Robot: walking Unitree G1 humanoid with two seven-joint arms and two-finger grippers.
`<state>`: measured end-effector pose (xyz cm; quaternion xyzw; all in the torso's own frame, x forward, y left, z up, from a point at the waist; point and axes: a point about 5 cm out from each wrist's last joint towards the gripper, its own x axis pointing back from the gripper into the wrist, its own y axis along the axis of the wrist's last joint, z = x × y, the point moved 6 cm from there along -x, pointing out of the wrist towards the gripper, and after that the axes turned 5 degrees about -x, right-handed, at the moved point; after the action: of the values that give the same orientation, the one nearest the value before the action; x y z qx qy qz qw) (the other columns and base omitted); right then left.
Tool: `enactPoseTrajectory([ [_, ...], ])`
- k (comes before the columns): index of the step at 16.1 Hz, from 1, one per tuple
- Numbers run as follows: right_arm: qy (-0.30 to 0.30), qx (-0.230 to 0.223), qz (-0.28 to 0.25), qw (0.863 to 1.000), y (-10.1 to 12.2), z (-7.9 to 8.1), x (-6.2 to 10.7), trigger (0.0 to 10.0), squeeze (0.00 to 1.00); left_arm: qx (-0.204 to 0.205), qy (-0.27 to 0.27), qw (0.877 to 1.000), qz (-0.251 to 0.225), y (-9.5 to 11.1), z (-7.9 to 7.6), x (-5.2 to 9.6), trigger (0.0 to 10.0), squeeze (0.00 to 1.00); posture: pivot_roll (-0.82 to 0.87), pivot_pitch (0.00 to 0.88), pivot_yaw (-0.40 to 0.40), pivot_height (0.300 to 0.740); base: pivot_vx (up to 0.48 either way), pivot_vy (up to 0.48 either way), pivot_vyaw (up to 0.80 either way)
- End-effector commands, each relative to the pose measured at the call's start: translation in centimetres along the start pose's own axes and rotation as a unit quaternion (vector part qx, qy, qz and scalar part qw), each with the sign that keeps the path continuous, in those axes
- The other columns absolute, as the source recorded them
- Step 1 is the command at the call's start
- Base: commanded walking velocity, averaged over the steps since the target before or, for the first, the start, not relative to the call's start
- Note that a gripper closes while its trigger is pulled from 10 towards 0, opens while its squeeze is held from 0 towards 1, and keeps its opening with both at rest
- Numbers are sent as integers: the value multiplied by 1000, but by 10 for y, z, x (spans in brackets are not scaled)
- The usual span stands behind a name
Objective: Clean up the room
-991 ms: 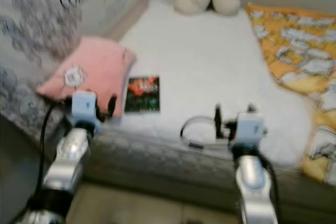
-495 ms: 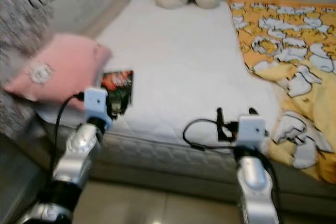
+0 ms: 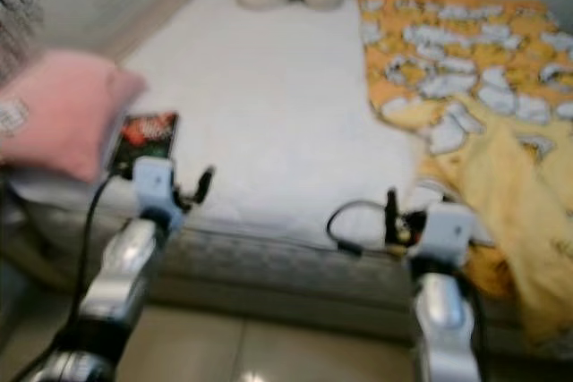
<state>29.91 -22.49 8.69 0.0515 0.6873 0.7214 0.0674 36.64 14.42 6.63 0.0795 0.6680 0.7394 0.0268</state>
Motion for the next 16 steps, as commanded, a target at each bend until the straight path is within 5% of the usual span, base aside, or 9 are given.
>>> enactPoseTrajectory([
  [1, 1, -16, 6, 1000, -2, 3, 0, 10000, 0, 0, -1, 1000, -8, 7, 1, -3, 10000, 0, -146, 0, 59, 740, 0, -424, 0],
  [7, 19, -14, 2, 1000, 0, 14, -2, 10000, 0, -9, -21, 1000, -13, 12, -7, -7, 10000, 0, -131, 0, 57, 740, 81, -418, 0],
  [9, 28, -7, 4, 1000, 0, 21, -11, 10000, 0, -39, -43, 998, -5, 9, -15, -10, 10000, 0, -128, 0, 68, 740, 0, 0, -628],
  [16, 26, -6, -5, 1000, 1, 20, -11, 10000, 0, -19, -70, 997, -10, 16, -22, -20, 10000, 0, -132, 0, 85, 740, 0, 0, -569],
])
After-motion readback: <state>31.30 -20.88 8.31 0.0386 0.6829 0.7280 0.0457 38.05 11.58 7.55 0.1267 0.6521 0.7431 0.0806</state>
